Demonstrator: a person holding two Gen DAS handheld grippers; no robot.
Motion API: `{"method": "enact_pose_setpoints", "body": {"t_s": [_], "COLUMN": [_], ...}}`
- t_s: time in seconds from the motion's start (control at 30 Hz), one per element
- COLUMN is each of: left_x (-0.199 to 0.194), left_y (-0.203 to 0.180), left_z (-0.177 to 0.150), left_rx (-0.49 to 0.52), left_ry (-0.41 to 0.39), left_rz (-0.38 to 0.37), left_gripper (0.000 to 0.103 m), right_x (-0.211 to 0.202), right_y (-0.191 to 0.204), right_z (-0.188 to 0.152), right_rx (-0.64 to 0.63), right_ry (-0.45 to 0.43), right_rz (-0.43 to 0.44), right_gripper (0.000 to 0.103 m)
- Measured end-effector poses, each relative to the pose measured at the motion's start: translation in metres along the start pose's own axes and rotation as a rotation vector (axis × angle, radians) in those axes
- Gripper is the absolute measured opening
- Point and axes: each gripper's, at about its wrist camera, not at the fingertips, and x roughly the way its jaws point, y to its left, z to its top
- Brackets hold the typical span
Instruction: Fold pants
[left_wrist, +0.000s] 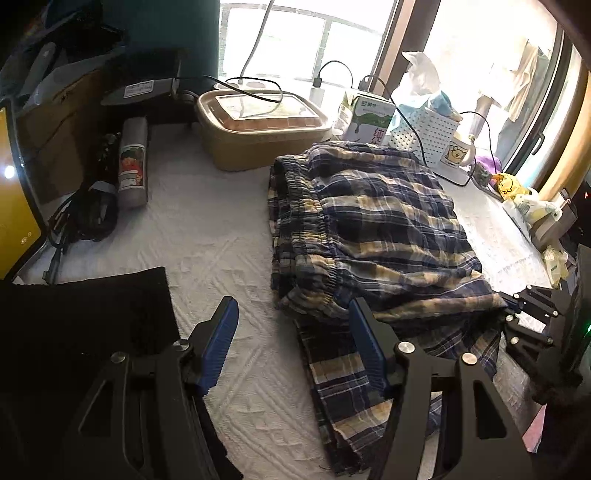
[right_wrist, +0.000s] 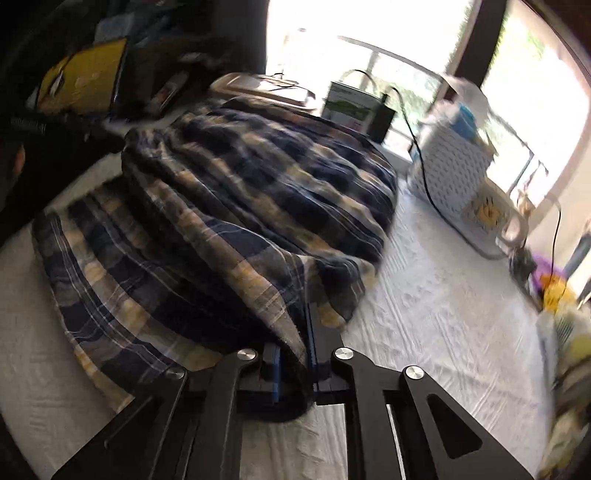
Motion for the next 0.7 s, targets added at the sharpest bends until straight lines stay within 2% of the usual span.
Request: {"method": "enact_pose_setpoints", "body": {"t_s": [0.23, 0.43, 0.47, 0.53, 0.6, 0.7], "left_x": [0.013, 0.011, 0.010, 0.009, 0.007, 0.009], "left_y": [-0.013, -0.013, -0.013, -0.010, -0.010, -0.015], "left_z": [0.002, 0.009, 0.012, 0.020, 0.029, 0.046], "left_rx": [0.033, 0.051, 0.056, 0.070, 0.083, 0.133], "left_ry": [0.025, 0.014, 0.005, -0.011, -0.029, -0.060], "left_rz": [-0.013, -0.001, 0.004, 0.012, 0.019, 0.011], "left_gripper": [0.062, 0.062, 0.062, 0.062, 0.062, 0.062], "right_x": [-0.011, -0.020, -0.025, -0.034, -0.042, -0.049], "right_y": [-0.031, -0.038, -0.042, -0.049, -0.056, -0.062], "right_z": [-0.022, -0.025, -0.024, -0.021, -0.016, 0.001], "right_rx": [0.185, 0.231, 0.239, 0.261, 0.276, 0.285], "right_ry": [0.006, 0.015, 0.005, -0.017, -0.047, -0.105], "right_rz": [0.036, 0.114, 0.121, 0.134, 0.136, 0.163], "right_gripper": [0.007, 0.013, 0.017, 0.031, 0.070, 0.073]}}
